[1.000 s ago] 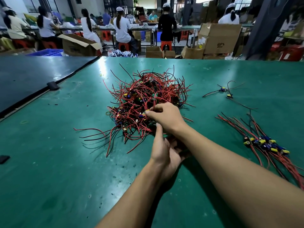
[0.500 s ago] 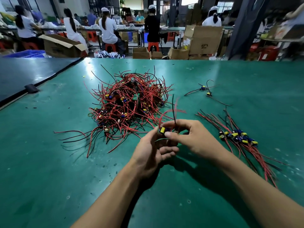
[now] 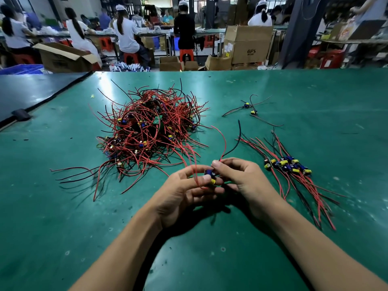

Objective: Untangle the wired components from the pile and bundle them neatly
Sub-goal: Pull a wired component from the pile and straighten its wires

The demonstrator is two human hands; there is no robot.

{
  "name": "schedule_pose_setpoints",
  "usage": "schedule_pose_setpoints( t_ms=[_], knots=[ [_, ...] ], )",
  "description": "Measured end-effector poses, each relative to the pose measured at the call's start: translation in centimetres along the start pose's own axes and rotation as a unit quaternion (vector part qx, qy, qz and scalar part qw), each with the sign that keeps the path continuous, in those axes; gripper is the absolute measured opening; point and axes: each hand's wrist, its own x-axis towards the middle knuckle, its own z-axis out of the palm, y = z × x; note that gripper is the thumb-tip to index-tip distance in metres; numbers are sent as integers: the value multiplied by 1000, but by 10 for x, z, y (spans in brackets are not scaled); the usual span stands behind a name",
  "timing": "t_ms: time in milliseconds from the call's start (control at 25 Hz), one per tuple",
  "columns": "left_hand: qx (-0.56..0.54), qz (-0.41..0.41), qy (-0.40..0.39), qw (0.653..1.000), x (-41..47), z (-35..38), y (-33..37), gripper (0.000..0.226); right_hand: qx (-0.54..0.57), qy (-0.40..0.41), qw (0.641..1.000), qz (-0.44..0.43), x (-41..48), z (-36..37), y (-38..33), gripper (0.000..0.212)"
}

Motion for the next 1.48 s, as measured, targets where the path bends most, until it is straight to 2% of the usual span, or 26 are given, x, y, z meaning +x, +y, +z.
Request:
schedule_pose_setpoints(
  t_ms=[200, 400, 560, 640, 720, 800, 840, 960, 1040, 1160, 1320, 1480],
  knots=[
    [26, -3, -4, 1000, 1, 2, -1, 35, 2, -5, 1000, -4, -1, -3, 1, 18],
    [78, 13, 29, 996, 1, 7, -3, 35, -125, 3, 989, -85, 2, -6, 6, 16],
    [87, 15, 49, 995, 1, 7, -3, 35, -185, 6, 973, -134, 0, -6, 3, 10],
    [89, 21, 51, 995, 1, 7, -2, 28, -221, 21, 963, -154, -2, -6, 2, 8],
    [93, 26, 62, 993, 2, 10, -3, 5, -199, 24, 969, -146, -4, -2, 3, 10],
    [90, 21, 77, 993, 3, 10, -5, 34, -113, 10, 989, -91, -6, 3, 3, 11],
    [82, 21, 75, 994, 4, 11, -5, 41, -60, -1, 997, -49, -6, 5, 2, 12],
    [72, 30, 69, 995, 3, 12, -4, 43, 32, -30, 998, 42, -6, 6, -1, 22],
    [79, 39, 69, 994, 2, 12, -4, 37, 13, -27, 999, 32, -6, 6, 0, 23],
    [106, 63, 69, 990, 0, 15, -6, 12, -17, -11, 1000, -1, -6, 7, 5, 18],
    [120, 69, 80, 987, -1, 18, -7, 12, -7, -17, 1000, -10, -6, 4, 7, 8],
    [149, 63, 58, 985, -2, 17, -7, 15, -69, -14, 997, -39, -4, -5, 7, 16]
  ],
)
